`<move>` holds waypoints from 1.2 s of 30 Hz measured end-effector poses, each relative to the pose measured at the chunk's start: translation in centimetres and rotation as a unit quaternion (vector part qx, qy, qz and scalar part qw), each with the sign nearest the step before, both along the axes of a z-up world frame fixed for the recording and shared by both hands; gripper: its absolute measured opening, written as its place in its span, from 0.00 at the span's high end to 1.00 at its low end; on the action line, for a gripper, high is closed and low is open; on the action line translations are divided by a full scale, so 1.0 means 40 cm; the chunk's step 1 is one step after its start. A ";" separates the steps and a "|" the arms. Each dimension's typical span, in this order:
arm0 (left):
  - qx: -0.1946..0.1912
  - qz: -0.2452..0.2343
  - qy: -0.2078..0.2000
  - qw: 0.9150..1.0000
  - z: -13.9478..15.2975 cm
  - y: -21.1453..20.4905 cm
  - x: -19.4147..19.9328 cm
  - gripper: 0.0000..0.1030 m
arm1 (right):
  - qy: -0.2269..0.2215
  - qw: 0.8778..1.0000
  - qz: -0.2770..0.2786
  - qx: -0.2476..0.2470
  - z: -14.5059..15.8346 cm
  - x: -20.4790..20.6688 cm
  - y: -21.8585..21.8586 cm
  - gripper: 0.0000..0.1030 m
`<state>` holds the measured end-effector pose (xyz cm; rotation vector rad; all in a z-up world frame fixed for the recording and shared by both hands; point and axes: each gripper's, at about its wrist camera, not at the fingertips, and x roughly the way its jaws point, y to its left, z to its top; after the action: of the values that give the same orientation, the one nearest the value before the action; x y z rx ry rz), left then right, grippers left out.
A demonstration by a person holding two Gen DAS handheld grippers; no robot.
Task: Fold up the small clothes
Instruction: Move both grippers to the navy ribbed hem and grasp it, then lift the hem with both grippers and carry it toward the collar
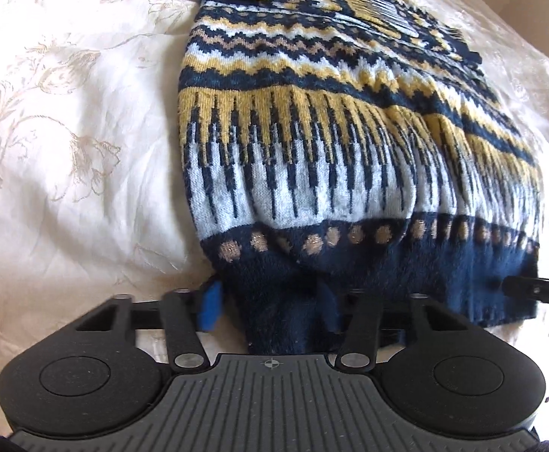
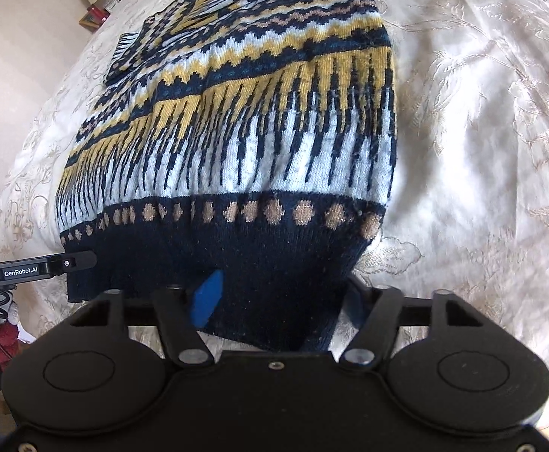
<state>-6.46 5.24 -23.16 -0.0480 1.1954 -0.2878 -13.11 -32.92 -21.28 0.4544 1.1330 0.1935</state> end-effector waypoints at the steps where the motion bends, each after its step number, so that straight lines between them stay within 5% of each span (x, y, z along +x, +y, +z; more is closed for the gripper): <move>1: -0.010 -0.003 0.003 1.000 0.001 0.002 -0.001 0.82 | 0.005 1.000 0.002 -0.007 0.002 0.002 0.003 0.65; 2: -0.022 -0.006 0.004 1.000 0.006 0.010 -0.008 0.90 | 0.008 1.000 0.007 -0.011 0.005 0.004 0.005 0.87; 12: -0.103 0.015 -0.039 0.994 0.179 0.072 -0.016 0.94 | -0.054 0.997 0.012 0.044 0.148 -0.009 -0.021 0.87; 23: -0.153 0.062 -0.133 0.977 0.364 0.053 0.161 0.94 | -0.139 0.986 -0.031 0.085 0.316 0.152 -0.100 0.87; 30: -0.160 0.077 -0.172 0.969 0.400 0.015 0.325 0.94 | -0.177 0.976 -0.068 0.105 0.366 0.331 -0.160 0.87; 36: -0.160 0.105 -0.165 0.967 0.371 -0.008 0.460 0.94 | -0.179 0.978 -0.059 0.093 0.361 0.489 -0.171 0.87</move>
<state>11.95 4.94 -8.32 -0.3929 0.7949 -0.2862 6.45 -39.76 -6.85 0.6232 0.7346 0.2679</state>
